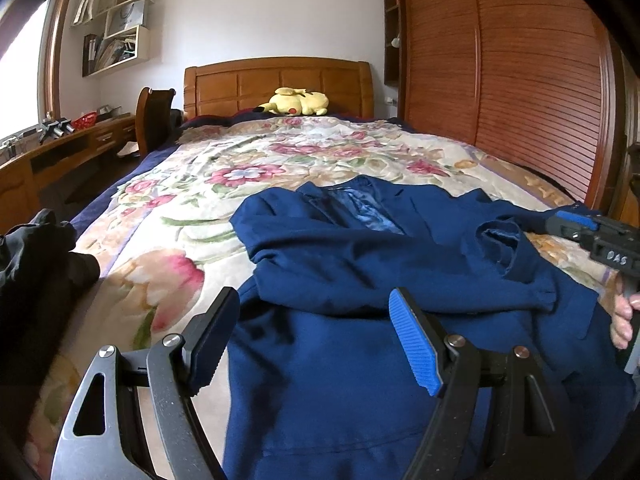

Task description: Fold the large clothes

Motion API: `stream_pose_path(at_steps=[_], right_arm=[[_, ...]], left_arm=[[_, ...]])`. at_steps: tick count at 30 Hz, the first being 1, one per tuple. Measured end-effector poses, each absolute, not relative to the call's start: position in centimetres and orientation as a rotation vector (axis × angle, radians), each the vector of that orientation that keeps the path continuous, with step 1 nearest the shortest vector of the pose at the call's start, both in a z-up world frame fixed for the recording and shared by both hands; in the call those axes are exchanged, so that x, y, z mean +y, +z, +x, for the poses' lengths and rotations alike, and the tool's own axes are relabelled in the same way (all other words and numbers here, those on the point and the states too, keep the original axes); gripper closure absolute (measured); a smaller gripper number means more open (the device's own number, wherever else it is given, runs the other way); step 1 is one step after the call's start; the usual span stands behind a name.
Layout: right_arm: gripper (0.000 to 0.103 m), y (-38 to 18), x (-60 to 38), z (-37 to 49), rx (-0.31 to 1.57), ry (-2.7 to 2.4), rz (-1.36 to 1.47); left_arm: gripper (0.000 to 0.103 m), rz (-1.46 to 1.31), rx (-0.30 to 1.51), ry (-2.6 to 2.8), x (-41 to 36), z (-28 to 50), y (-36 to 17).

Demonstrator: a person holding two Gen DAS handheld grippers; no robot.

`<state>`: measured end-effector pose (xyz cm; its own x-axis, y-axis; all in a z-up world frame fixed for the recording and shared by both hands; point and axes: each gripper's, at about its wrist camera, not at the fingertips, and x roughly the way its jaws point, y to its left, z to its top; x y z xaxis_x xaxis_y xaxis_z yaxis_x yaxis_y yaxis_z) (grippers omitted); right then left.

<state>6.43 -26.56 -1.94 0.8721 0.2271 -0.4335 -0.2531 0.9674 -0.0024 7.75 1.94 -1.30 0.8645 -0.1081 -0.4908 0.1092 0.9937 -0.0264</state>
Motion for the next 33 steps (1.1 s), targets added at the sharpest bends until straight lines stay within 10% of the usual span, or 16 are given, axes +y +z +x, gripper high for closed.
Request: stream_pose_path(at_steps=[15,19,21,30,33], right_arm=[[0.045,-5.0,-25.2,11.2,0.604,0.222,-0.188],[0.087,-5.0,-25.6,11.3,0.606,0.22,-0.195],[0.09,-4.9,-25.9,10.9,0.594,0.195,-0.195],[0.089,-4.4,-30.3,6.0,0.569,0.095,-0.033],[0.065,-4.7,-31.0,4.2,0.594,0.048,-0.057]], left_arm=[[0.025,0.009,0.516,-0.136,1.0,7.8,-1.3],[0.025,0.004,0.517,-0.14,1.0,7.7,-1.1],[0.025,-0.004,0.513,-0.144,1.1,7.6,-0.9],[0.025,-0.017,0.493,-0.182,0.4,6.8,-0.3],[0.025,-0.023,0.495,-0.19,0.0,6.7,-0.2]])
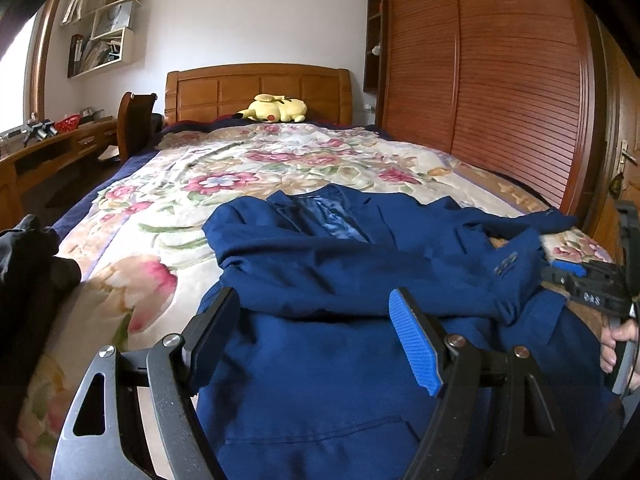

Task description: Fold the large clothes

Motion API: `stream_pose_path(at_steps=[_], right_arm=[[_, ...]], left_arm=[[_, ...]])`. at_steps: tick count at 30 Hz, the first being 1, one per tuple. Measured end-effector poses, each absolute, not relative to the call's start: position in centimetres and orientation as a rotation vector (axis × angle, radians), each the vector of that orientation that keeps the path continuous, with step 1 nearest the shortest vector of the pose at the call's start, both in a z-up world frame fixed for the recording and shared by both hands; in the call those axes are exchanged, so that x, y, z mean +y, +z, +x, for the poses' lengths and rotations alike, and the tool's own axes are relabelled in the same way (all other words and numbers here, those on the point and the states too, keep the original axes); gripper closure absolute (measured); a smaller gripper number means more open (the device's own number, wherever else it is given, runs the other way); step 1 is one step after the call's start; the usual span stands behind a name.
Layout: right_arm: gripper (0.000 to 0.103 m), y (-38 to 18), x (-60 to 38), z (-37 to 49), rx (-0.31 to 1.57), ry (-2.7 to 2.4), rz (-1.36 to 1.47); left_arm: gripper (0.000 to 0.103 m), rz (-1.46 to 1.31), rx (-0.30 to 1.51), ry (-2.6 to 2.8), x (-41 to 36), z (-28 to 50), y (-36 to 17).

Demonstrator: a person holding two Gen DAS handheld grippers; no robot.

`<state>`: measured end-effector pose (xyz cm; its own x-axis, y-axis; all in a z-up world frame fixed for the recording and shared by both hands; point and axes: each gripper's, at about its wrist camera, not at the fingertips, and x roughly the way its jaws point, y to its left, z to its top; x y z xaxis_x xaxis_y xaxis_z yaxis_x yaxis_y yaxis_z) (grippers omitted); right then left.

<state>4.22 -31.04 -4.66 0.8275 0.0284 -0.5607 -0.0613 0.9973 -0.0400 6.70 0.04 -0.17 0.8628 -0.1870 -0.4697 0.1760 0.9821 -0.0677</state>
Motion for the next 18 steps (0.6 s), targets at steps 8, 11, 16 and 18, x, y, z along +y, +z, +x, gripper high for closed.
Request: stream_pose_path(at_steps=[8,11,16,18], right_arm=[[0.045,-2.8,-32.7,0.1,0.597,-0.003,-0.115],[0.045,-1.4,-32.5,-1.2,0.592,-0.01,-0.137],[0.045,0.0,-31.7,-2.2,0.578,0.018,-0.178],[0.045,0.4,-31.6,-2.3,0.573,0.021,-0.192]], left_arm=[[0.025,-0.012,0.479,-0.209,-1.1,6.2,0.4],[0.025,-0.007,0.475,-0.223,-1.7,6.0,0.6],[0.025,-0.007,0.469,-0.254,-2.6,5.8,0.9],[0.025,-0.001,0.469,-0.252,-3.2,5.9,0.9]])
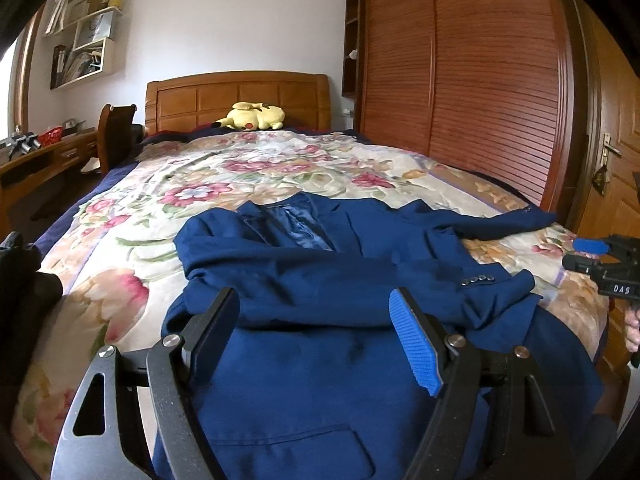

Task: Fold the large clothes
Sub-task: 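Reach the right tool to the buttoned sleeve cuff and grasp it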

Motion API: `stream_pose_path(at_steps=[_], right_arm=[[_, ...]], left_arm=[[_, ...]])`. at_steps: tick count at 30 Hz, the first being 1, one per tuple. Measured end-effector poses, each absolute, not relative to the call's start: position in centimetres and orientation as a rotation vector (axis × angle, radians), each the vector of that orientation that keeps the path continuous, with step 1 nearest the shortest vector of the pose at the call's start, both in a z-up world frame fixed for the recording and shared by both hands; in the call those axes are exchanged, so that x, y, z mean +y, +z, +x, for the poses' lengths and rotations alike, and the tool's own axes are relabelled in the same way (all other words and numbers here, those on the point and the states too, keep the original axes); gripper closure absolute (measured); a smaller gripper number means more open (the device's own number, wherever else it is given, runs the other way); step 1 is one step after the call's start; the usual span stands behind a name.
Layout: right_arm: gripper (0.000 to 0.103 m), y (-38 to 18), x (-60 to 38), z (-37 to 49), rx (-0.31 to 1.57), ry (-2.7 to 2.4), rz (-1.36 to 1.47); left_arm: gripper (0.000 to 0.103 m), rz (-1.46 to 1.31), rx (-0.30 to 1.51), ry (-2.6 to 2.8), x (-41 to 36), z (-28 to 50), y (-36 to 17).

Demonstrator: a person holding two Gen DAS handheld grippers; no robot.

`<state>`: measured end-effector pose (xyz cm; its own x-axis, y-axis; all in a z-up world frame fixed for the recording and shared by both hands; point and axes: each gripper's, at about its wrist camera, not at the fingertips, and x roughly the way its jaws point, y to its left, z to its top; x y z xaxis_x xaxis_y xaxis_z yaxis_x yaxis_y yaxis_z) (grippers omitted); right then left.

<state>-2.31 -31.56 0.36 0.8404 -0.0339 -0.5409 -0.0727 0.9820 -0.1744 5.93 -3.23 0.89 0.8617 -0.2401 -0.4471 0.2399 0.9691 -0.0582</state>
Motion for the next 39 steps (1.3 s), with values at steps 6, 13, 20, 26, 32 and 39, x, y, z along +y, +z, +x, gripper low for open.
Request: stream_pose_path(at_steps=[6,13,20,26,32,39], right_arm=[[0.042,1.0,-33.3,-1.2,0.574,0.006,-0.179],[0.021,0.9,-36.7,2.0,0.592,-0.072,-0.216],[0.02,-0.1,-41.7,6.3,0.63,-0.162,-0.183],[0.02,-1.6,-45.6,10.5,0.677,-0.231,-0.162],[0.02,-3.0,-49.3,14.3,0.707,-0.287,-0.116],[0.02,-3.9,-54.2,17.7,0.731,-0.363,-0.065]], left_arm=[[0.025,0.011,0.438,-0.267,-5.2,6.3,0.9],[0.025,0.045,0.443,-0.298,-7.4,7.0,0.4],[0.025,0.04,0.478,-0.335,-8.6,7.8,-0.1],[0.025,0.035,0.506,-0.333,-9.1,8.4,-0.4],[0.025,0.027,0.508,-0.334,-9.2,8.4,-0.4],[0.025,0.069,0.511,-0.328,-10.0,8.4,-0.8]])
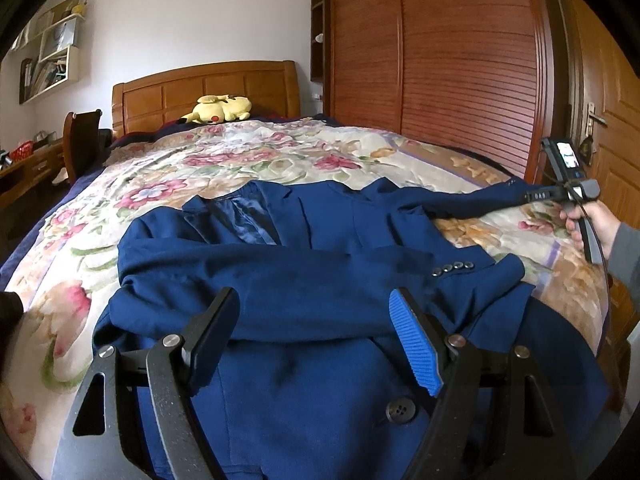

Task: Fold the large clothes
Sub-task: 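Reach the right tool to the buttoned sleeve cuff and grasp it, then lift the held sleeve and carry it across the jacket front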

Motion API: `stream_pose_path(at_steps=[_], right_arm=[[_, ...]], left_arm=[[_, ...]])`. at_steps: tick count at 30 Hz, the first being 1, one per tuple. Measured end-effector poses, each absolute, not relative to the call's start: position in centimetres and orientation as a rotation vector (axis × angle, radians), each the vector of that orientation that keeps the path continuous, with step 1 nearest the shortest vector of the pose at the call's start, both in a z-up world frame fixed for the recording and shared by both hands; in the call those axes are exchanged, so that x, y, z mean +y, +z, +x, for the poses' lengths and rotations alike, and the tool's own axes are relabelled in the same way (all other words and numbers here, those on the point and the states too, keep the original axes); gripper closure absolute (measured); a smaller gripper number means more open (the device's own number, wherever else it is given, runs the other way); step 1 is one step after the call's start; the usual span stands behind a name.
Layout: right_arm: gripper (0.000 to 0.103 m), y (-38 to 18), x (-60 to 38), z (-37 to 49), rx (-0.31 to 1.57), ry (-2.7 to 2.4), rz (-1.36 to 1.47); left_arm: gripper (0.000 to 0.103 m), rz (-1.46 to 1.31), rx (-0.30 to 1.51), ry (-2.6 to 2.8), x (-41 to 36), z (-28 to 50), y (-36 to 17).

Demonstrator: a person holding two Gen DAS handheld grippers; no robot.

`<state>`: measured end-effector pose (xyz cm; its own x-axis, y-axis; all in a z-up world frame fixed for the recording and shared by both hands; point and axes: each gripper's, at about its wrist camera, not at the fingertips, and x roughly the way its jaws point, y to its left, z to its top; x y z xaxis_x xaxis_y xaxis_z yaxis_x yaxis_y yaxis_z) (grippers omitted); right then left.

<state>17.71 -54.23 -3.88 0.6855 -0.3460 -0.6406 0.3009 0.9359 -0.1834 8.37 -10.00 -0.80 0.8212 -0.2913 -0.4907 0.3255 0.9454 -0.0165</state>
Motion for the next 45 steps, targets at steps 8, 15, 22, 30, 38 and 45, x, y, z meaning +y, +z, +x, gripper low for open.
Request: stream_pose_path(at_steps=[8,15,22,30,38,45], right_arm=[[0.02,-4.1,-59.6,20.3,0.731,-0.435,0.079],[0.02,-4.9,-62.8,21.9,0.746,-0.555,0.132],[0.02,-5.6,-64.2,22.4,0.763,-0.63,0.185],[0.03,-6.6,-63.7,23.7,0.8,-0.616,0.14],[0.097,-6.5,-62.2,23.7,0.802,-0.568,0.071],[0.101,-3.9,-59.4,22.2,0.738,-0.483,0.046]], left_arm=[[0.025,0.081,0.522,-0.325,-10.2,8.6,-1.1],[0.025,0.078,0.542,-0.324,-10.3,9.1,-1.4],[0.025,0.076,0.543,-0.324,-10.4,9.1,-1.4],[0.025,0.075,0.543,-0.325,-10.3,9.1,-1.4],[0.025,0.07,0.542,-0.322,-10.2,9.2,-1.4],[0.025,0.065,0.536,-0.307,-9.4,8.7,-1.3]])
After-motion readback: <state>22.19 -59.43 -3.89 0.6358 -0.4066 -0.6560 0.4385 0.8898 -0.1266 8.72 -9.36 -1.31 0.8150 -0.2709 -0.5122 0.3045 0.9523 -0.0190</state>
